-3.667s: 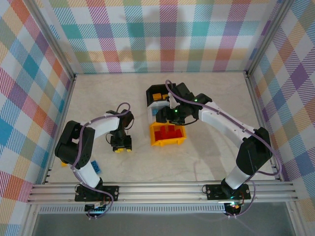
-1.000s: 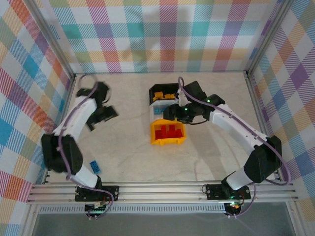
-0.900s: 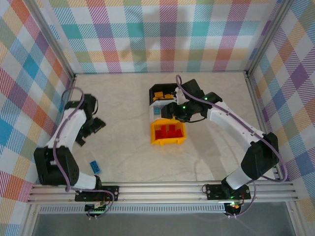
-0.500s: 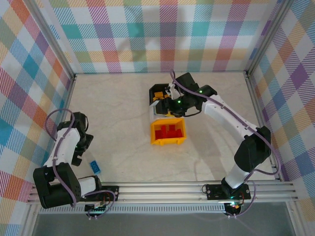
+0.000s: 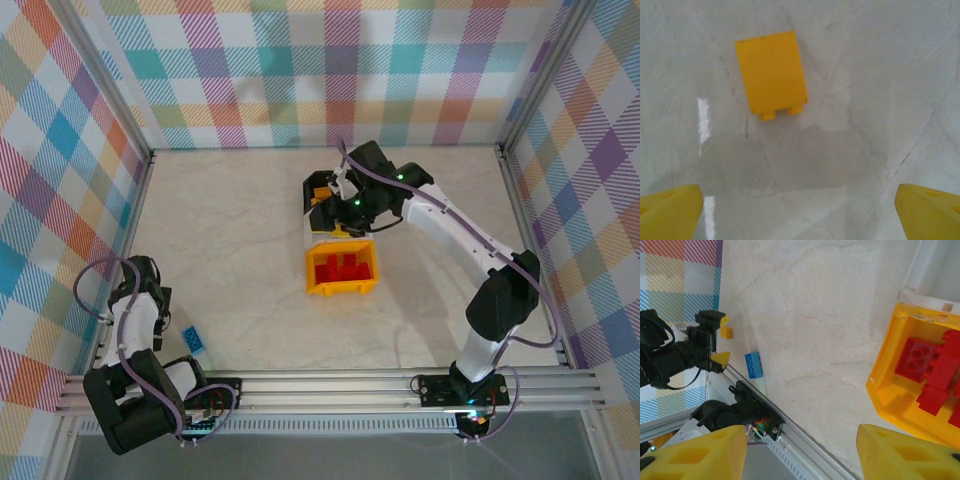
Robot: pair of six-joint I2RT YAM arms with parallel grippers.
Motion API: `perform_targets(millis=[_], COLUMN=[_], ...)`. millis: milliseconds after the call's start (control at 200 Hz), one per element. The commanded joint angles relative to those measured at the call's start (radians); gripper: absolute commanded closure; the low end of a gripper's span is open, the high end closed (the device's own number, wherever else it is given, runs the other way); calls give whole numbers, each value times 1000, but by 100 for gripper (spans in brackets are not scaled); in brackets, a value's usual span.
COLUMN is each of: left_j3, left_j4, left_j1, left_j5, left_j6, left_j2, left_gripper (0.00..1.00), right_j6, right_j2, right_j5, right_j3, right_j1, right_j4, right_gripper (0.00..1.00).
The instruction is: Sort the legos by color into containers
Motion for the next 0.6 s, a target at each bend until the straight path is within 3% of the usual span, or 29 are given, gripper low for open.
perform_targets(millis=[0,135,415,595], left_j3=[-21,-11,-48,-60], left_j4=[137,172,247,313], left_j1=[46,79,238,276], left_j5=[4,-12,43,60], left_j6=[66,101,116,145], left_j2=[11,42,129,208], left_gripper=[3,4,7,9], right_j6=[-26,-27,-30,-10], right_j2=[18,36,70,73], right_j5=[-35,-44,-64,-80], right_j3=[49,71,126,128], right_j1=[15,23,28,29], right_j4=[-54,-68,-98,-84], right_gripper=[39,39,39,39])
